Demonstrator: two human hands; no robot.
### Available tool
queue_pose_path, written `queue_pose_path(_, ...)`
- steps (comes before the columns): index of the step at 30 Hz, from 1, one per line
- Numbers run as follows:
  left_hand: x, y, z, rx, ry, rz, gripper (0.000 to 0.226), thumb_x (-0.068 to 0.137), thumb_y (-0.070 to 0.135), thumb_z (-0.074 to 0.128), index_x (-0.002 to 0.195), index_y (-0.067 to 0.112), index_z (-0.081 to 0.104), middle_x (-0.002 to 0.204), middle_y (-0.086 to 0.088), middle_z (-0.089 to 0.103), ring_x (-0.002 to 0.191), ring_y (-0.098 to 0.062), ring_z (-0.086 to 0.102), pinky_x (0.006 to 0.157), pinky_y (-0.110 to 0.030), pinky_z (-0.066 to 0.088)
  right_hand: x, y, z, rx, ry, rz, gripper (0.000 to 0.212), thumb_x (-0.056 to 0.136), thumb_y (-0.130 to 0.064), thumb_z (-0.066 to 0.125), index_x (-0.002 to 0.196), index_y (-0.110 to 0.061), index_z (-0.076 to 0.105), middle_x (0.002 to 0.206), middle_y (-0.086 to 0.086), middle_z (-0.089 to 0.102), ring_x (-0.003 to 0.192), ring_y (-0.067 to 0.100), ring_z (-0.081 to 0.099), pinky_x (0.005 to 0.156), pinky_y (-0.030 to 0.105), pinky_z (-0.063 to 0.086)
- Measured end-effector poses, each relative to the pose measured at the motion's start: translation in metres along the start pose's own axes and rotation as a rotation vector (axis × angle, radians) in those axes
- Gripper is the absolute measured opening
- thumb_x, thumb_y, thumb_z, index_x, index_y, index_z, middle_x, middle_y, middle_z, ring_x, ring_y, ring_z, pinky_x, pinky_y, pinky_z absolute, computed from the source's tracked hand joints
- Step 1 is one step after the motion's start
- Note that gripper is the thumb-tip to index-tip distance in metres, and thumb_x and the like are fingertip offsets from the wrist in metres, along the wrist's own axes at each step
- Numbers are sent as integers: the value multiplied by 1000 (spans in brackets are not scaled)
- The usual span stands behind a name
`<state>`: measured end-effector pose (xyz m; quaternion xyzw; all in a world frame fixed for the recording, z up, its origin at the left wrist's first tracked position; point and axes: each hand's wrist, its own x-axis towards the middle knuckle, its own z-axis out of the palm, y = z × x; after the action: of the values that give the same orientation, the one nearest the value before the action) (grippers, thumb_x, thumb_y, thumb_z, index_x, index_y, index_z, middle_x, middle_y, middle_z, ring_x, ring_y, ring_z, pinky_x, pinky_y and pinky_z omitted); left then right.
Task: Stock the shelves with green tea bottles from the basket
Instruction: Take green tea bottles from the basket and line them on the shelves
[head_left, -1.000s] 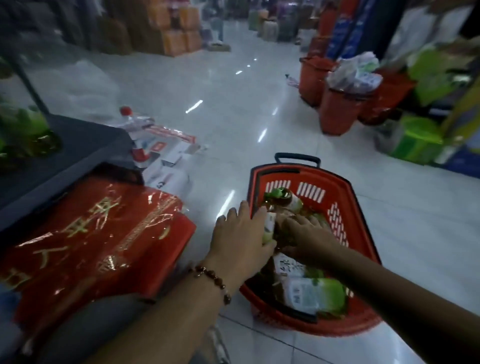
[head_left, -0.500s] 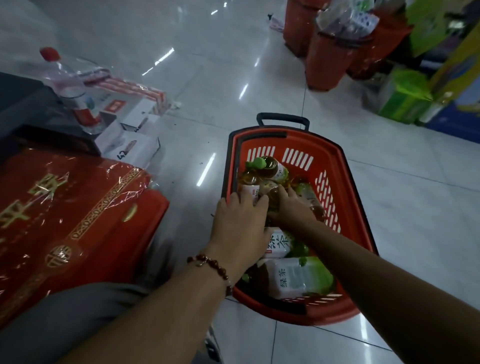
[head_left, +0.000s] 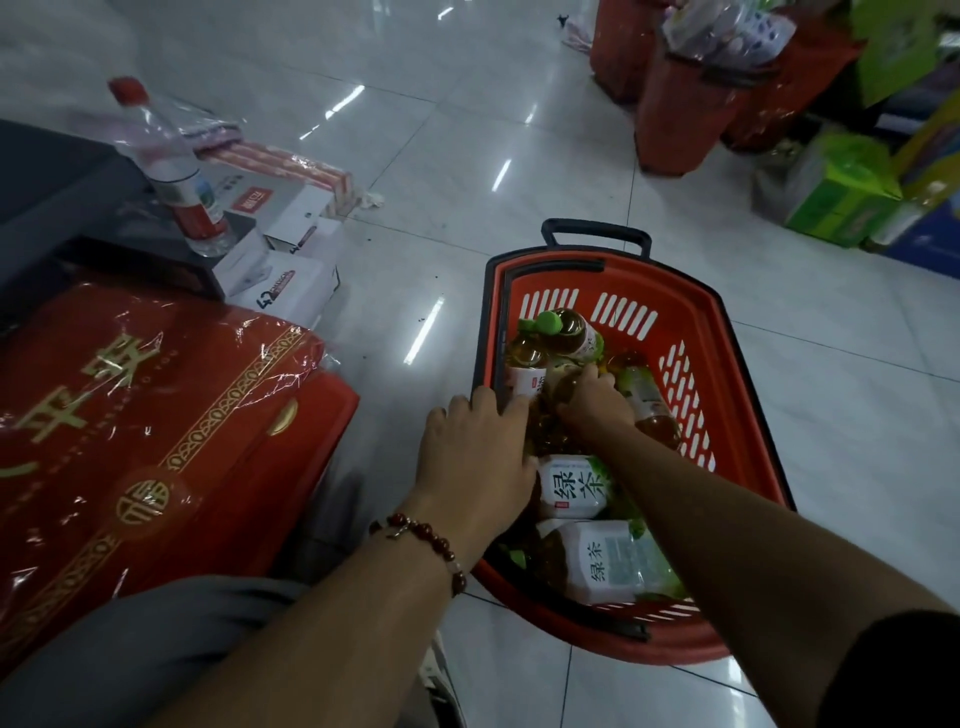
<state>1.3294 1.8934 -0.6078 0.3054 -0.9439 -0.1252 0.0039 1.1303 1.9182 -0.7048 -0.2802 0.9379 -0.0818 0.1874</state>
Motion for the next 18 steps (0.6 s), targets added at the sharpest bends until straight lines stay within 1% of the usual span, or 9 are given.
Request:
queue_pose_path(3,-1,-4,-1,0,3,-16,62,98,47,51,151,26,28,135,-7,47,124,-25,47,104,-40,42,-1,4,-6,40,1,-10,65,89,-38,69,138,-11,37,127,13,50,109,29,58,79,36,50)
queue_pose_path(5,-3,-6,-3,-2,4,-25,62,98,47,51,151,25,28,137,-7,46,125,-25,47,104,-40,41,-2,12,-11,159,-31,9,64,87,-41,71,133,-10,41,120,12,57,99,25,63,78,35,55)
queue_pose_path(7,-5,-8,-4,-14,-2,-32,63,98,47,50,152,25,27,138,-7,46,126,-25,47,104,-39,42,-8,20,-20,387,-109,36,52,88,-38,71,123,-6,49,109,11,65,85,20,67,73,33,59)
queue_pose_path(9,-7,-8,-5,-19,-6,-36,63,98,47,51,152,25,28,140,-8,46,127,-25,47,104,-38,43,-19,28,-34,561,-179,33,35,92,-34,66,111,-6,57,97,11,68,77,19,66,65,28,54)
queue_pose_path(10,-9,-9,-5,-21,-7,-37,62,98,47,51,152,25,28,140,-7,45,127,-25,47,104,-38,43,-28,32,-44,616,-211,42,30,94,-33,63,107,-7,58,95,11,66,78,21,63,64,29,52)
queue_pose_path(12,-12,-9,-6,-28,-7,-39,61,98,47,51,151,25,30,141,-7,45,128,-24,47,103,-37,43,-45,42,-67,681,-300,94,36,96,-38,58,111,-5,56,99,15,63,82,26,61,63,29,51)
queue_pose_path(14,-15,-9,-8,-29,2,-34,61,98,47,51,151,25,30,142,-7,44,129,-24,47,102,-37,43,-62,54,-90,696,-405,137,41,96,-43,56,117,-8,52,103,17,64,80,24,64,57,25,53)
queue_pose_path(16,-18,-7,-11,-27,17,-23,61,98,46,51,152,25,29,143,-7,44,129,-24,46,102,-37,43,-79,64,-111,666,-462,139,47,93,-47,58,121,-9,53,101,17,67,70,19,67,48,21,50)
queue_pose_path(18,-22,-5,-14,-41,34,-2,63,98,46,53,152,26,27,143,-7,43,129,-24,46,102,-36,42,-96,66,-131,639,-512,103,50,91,-47,59,123,-9,54,96,15,66,55,10,64,44,17,46)
